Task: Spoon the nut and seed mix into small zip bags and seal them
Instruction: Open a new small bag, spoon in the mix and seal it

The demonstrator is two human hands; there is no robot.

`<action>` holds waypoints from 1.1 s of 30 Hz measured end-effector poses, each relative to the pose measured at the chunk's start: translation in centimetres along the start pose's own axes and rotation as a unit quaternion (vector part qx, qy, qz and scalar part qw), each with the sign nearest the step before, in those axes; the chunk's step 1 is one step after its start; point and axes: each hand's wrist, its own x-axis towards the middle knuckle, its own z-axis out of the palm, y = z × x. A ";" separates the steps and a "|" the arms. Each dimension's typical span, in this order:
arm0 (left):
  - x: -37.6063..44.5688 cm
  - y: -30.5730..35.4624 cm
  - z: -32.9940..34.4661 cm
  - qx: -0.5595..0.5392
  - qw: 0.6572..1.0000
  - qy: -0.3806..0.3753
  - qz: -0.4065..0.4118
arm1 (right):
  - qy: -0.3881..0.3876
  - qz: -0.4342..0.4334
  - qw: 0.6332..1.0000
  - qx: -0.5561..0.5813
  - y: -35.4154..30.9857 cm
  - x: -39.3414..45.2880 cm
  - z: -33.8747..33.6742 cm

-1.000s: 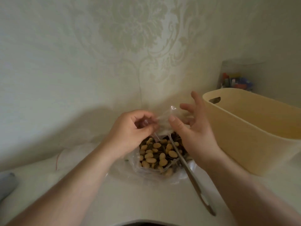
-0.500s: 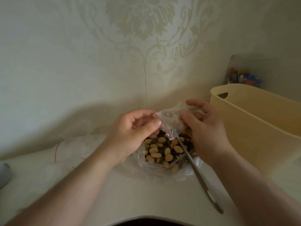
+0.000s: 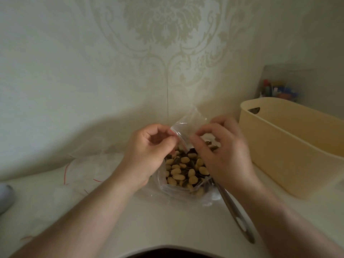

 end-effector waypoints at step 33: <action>-0.6 -0.7 -0.3 0.365 0.876 -0.075 0.306 | -0.121 0.199 0.949 0.213 -2.0 -0.3 -0.6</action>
